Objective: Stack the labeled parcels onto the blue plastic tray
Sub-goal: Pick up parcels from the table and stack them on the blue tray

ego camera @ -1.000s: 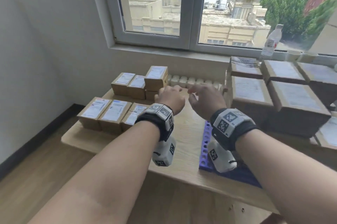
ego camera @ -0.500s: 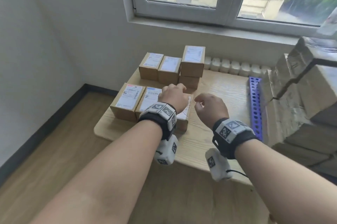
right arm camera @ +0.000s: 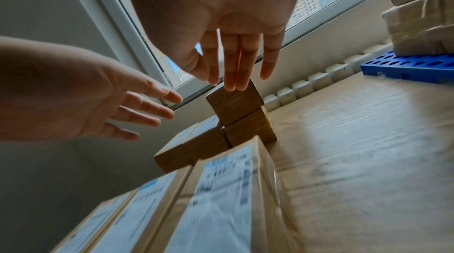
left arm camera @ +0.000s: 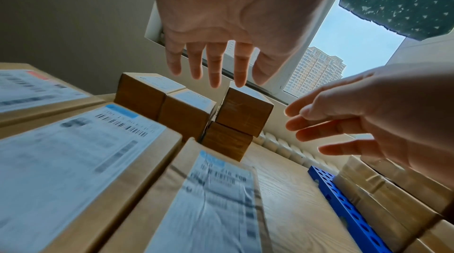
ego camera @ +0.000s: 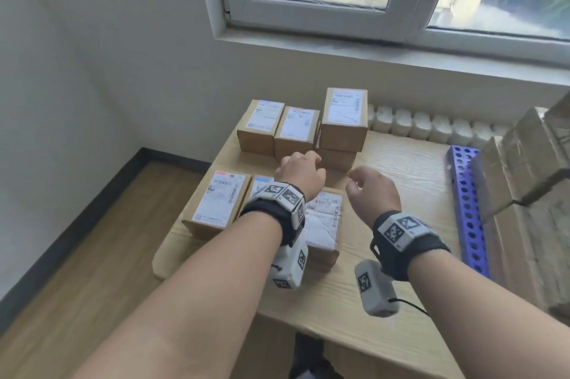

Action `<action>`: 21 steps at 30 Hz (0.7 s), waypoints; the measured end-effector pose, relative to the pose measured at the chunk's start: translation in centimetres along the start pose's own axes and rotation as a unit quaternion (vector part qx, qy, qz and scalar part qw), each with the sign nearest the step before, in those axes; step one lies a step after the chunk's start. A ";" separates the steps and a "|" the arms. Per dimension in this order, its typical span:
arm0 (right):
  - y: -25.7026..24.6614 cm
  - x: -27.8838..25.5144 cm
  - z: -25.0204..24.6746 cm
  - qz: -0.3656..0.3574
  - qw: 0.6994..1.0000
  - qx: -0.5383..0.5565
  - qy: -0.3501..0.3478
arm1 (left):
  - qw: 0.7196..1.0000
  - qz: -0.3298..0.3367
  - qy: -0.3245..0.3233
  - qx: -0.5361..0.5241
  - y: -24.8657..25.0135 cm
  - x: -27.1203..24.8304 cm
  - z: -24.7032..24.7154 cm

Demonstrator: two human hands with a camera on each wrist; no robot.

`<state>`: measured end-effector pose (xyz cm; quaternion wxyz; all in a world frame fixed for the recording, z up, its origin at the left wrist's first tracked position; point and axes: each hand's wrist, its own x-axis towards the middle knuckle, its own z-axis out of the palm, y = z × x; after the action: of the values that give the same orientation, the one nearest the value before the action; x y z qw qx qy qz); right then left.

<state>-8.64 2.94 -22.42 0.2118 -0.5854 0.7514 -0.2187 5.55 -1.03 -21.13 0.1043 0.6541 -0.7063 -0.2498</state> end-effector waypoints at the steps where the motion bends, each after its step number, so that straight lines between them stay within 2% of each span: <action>1: 0.1 1.4 -0.2 0.008 1.000 0.010 0.008 | 1.000 0.002 -0.003 0.000 0.4 1.4 -0.2; 6: 0.8 7.8 -1.6 0.059 0.996 0.049 0.036 | 0.999 -0.003 -0.016 -0.039 2.7 7.9 -0.6; 12: 1.7 13.4 -1.3 0.086 0.990 0.108 0.039 | 0.982 -0.070 0.026 -0.172 4.5 13.8 -1.0; 16: 1.9 15.4 -0.5 0.101 0.980 0.169 -0.003 | 0.975 -0.081 -0.004 -0.205 4.6 16.4 -0.2; 21: 1.7 15.8 0.8 0.122 0.952 0.280 -0.030 | 0.964 -0.114 -0.057 -0.232 4.0 17.0 1.2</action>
<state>-13.03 -12.08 -25.05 0.4148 -0.4124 0.7190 -0.3755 -0.60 -17.32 -23.29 0.1836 0.6731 -0.5545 -0.4536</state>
